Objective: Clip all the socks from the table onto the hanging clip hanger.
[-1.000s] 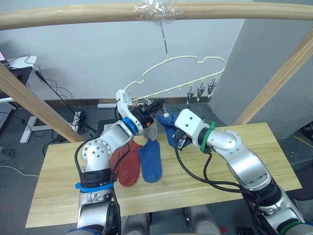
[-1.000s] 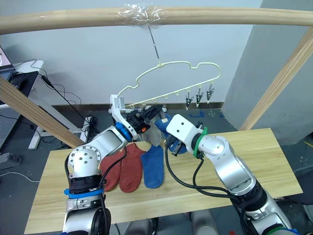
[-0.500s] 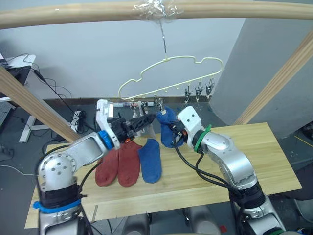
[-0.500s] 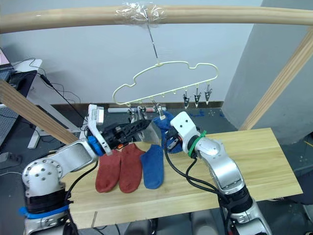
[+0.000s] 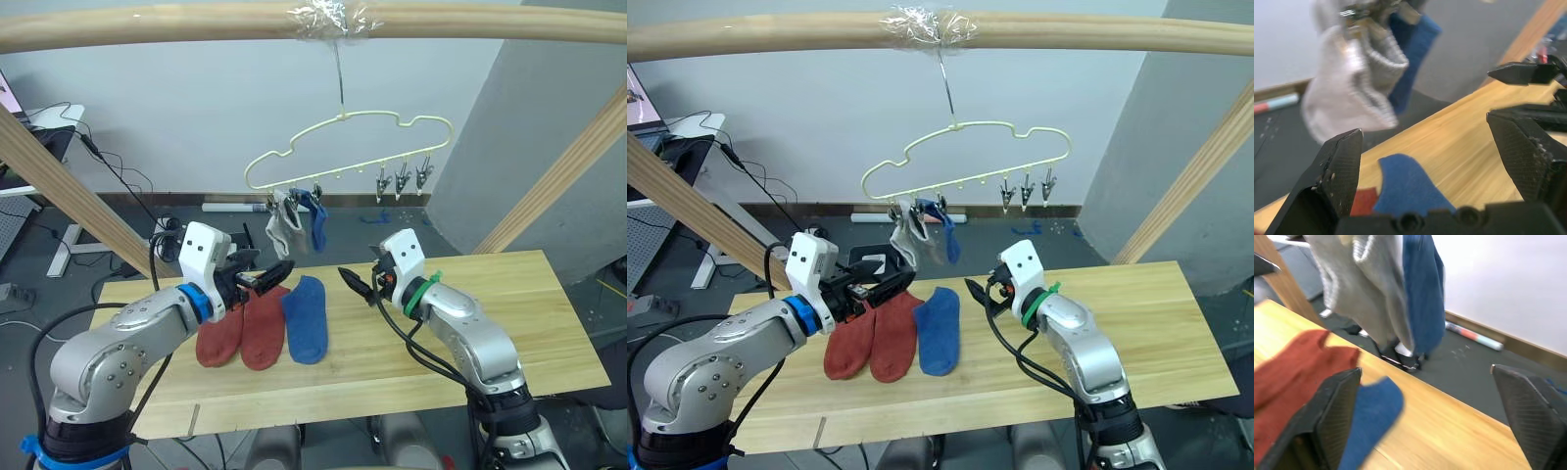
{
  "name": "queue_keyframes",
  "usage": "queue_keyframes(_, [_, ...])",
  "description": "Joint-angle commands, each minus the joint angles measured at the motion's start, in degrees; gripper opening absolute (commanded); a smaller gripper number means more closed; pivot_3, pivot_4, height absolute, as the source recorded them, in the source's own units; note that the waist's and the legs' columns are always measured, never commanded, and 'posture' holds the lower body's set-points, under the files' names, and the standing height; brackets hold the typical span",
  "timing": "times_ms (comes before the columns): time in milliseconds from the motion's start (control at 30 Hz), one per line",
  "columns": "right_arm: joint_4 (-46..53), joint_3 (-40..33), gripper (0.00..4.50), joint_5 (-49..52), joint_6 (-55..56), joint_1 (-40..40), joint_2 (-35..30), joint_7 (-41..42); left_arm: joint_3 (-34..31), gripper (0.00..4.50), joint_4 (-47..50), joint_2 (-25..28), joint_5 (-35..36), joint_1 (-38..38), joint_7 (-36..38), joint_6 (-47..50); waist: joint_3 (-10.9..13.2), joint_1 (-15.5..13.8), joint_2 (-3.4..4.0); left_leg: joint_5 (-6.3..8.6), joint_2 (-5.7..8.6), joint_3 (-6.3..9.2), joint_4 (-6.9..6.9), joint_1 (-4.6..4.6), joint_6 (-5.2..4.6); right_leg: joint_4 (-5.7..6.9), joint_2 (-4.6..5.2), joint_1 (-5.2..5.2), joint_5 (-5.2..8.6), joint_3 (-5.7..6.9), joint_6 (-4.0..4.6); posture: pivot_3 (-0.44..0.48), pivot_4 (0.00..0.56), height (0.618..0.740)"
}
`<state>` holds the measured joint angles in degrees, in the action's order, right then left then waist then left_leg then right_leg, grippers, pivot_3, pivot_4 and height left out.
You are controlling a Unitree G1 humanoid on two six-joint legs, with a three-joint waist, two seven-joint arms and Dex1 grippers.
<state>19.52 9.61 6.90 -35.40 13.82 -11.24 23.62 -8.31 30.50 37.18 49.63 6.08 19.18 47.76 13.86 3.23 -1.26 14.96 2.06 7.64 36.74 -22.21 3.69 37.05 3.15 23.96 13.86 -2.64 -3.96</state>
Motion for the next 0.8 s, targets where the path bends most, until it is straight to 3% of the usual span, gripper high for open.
queue_keyframes(33, [7.61, -4.16, 4.24, 2.2, -1.25, -1.32, 0.53, -2.55, 2.88, 4.5, 3.3, 3.32, -4.33, -2.26, 10.94, -6.51, -0.07, -0.05, 0.06, -0.01, -0.01, -0.01, -0.01, -0.12, 0.01, 0.03, 0.0, 0.09, -0.01, 0.0, 0.03, -0.051, 0.165, 0.74])
queue_keyframes(133, [11.19, -7.41, 4.08, 5.46, -2.39, -1.17, 2.88, -4.36, 4.16, 4.5, 2.44, 4.02, -8.95, -4.23, 18.06, -14.61, -0.09, -0.01, 0.07, -0.02, -0.02, 0.01, 0.06, -0.26, 0.01, 0.03, -0.01, 0.17, -0.03, 0.02, 0.05, -0.061, 0.166, 0.74])
queue_keyframes(267, [9.4, -5.69, 2.96, 1.51, 1.1, 1.35, 3.11, -7.52, 5.78, 4.5, -0.2, 2.55, -14.99, -5.32, 25.45, -26.04, -0.1, 0.04, 0.07, 0.0, -0.06, -0.01, 0.09, -0.25, -0.07, 0.03, -0.03, 0.16, -0.07, 0.06, 0.12, -0.073, 0.173, 0.74])
queue_keyframes(367, [7.77, -6.01, 2.96, 1.91, 3.18, 2.89, 5.68, -9.7, 6.01, 4.5, -1.92, 0.16, -17.08, -4.99, 25.7, -29.53, -0.13, 0.04, 0.08, -0.01, -0.09, -0.01, 0.12, -0.24, -0.14, 0.05, -0.05, 0.16, -0.11, 0.07, 0.18, -0.074, 0.175, 0.74])
queue_keyframes(500, [5.92, -5.4, 2.14, 0.89, 4.51, 4.93, 6.79, -10.98, 4.84, 4.5, -2.48, -3.1, -16.51, -3.32, 23.08, -28.63, -0.14, 0.05, 0.08, -0.02, -0.18, 0.03, 0.15, -0.25, -0.14, 0.09, -0.11, 0.16, -0.13, 0.13, 0.2, -0.066, 0.179, 0.74])
queue_keyframes(800, [-3.63, -6.56, 2.14, 0.29, 8.55, 11.13, 8.36, -13.49, 4.44, 4.5, 0.77, -4.67, -12.55, -1.07, 21.83, -25.61, -0.13, 0.09, 0.08, -0.02, -0.2, 0.02, 0.18, -0.23, -0.14, 0.17, -0.13, 0.16, -0.15, 0.12, 0.21, -0.046, 0.19, 0.74])
